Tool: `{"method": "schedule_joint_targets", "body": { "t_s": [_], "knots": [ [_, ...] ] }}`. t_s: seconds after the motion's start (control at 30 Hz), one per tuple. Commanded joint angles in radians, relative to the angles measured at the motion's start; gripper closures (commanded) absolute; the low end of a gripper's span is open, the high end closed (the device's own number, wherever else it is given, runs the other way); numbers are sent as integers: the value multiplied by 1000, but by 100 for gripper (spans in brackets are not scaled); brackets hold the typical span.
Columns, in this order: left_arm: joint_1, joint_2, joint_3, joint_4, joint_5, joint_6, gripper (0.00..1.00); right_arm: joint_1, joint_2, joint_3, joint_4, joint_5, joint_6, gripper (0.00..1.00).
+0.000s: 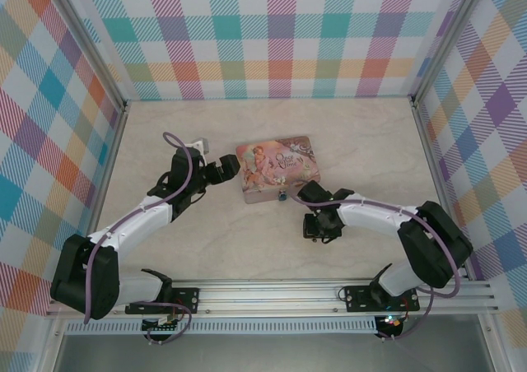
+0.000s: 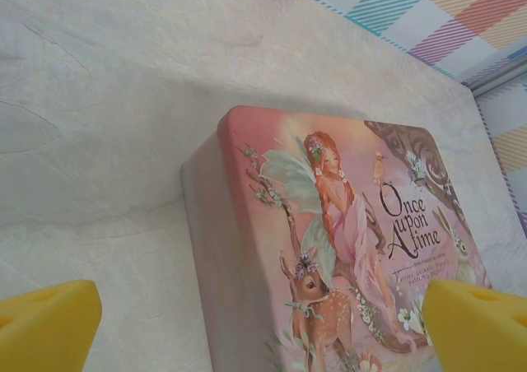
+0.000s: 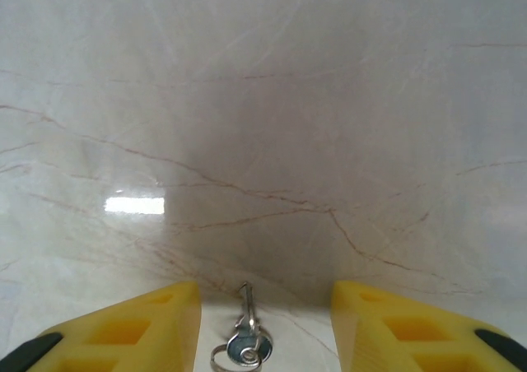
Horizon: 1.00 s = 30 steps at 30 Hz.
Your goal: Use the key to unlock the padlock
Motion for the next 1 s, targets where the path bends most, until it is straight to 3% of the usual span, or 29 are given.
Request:
{"method": "schedule_joint_targets", "body": {
  "t_s": [0.0,0.33,0.97],
  "knots": [
    [11,-23,-19,-9,-5,14,0,21,29,38,-39,44,15,56],
    [12,-25,-27,-4,-5,11,0,84,31,15,-93,45,58,59],
    [12,-17,-25,-3,-2,11,0,99,-44,-49,-130,55,115,66]
  ]
}}
